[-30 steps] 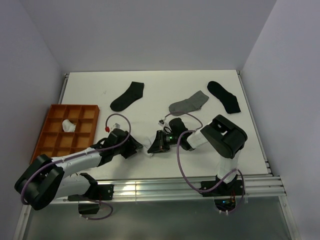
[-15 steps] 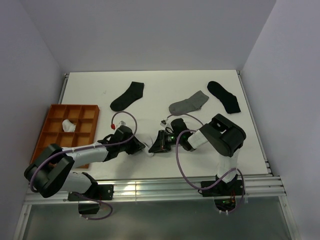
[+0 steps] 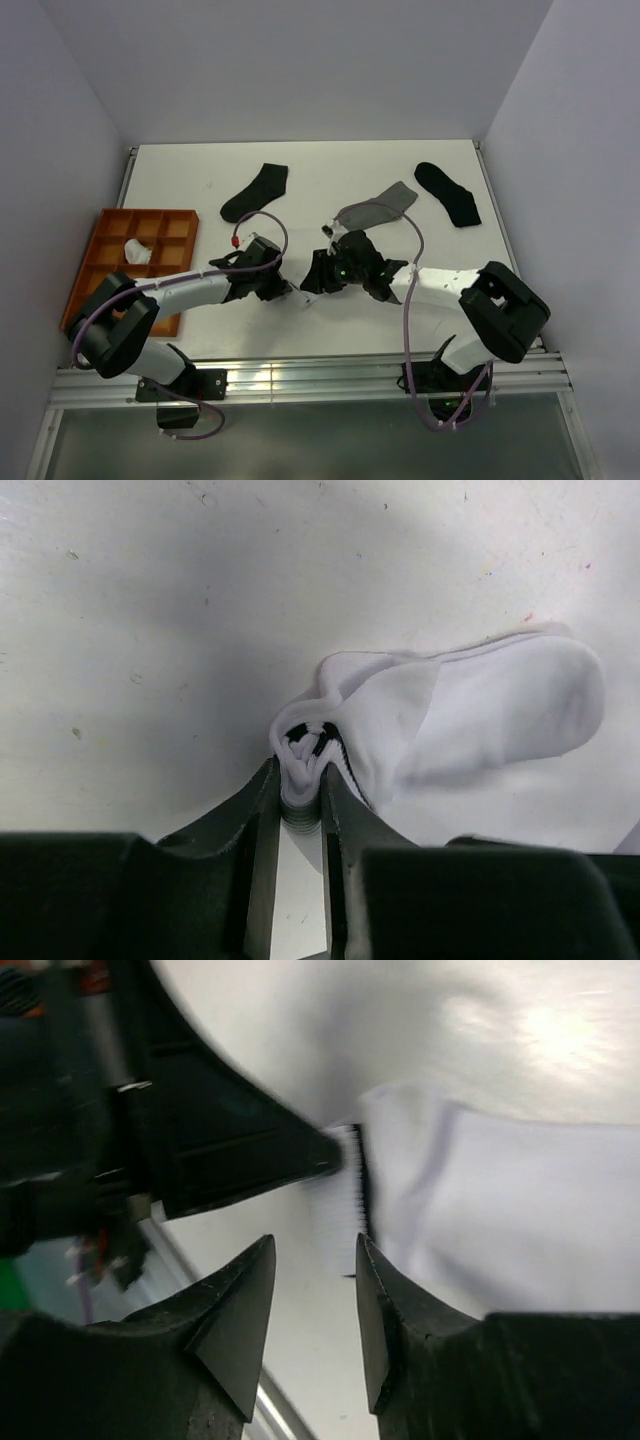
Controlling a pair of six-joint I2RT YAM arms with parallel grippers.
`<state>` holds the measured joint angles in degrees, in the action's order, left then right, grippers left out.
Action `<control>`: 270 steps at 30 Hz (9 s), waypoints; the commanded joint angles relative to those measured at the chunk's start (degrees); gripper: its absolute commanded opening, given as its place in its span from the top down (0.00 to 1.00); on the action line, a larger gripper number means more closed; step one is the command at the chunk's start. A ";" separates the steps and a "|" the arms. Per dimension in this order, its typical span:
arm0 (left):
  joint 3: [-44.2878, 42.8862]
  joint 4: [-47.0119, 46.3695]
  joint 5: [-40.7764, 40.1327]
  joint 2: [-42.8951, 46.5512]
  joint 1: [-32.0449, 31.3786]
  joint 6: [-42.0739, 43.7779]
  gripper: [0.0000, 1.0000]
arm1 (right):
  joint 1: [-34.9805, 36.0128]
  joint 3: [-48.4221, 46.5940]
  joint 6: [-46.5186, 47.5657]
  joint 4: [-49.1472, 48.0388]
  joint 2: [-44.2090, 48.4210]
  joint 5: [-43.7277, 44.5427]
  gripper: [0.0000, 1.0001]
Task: Roll the socks
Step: Roll the sock at the center of the board.
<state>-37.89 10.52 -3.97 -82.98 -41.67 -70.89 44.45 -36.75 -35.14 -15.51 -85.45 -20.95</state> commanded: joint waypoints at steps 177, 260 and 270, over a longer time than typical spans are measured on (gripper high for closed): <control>-6.41 4.42 -6.32 -5.70 -2.01 4.36 0.64 | 5.30 -4.21 14.04 10.06 -6.04 17.17 0.77; -14.85 13.12 -2.72 -12.12 -1.75 6.03 0.71 | 21.56 -8.07 23.62 6.80 -10.08 47.31 0.53; -4.13 13.65 -2.01 -2.54 3.26 4.89 0.71 | 23.05 -11.85 23.53 12.78 -18.17 47.23 0.62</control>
<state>-46.11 18.33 -5.76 -88.23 -39.31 -66.57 67.59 -48.29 -12.21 -9.43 -100.25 27.33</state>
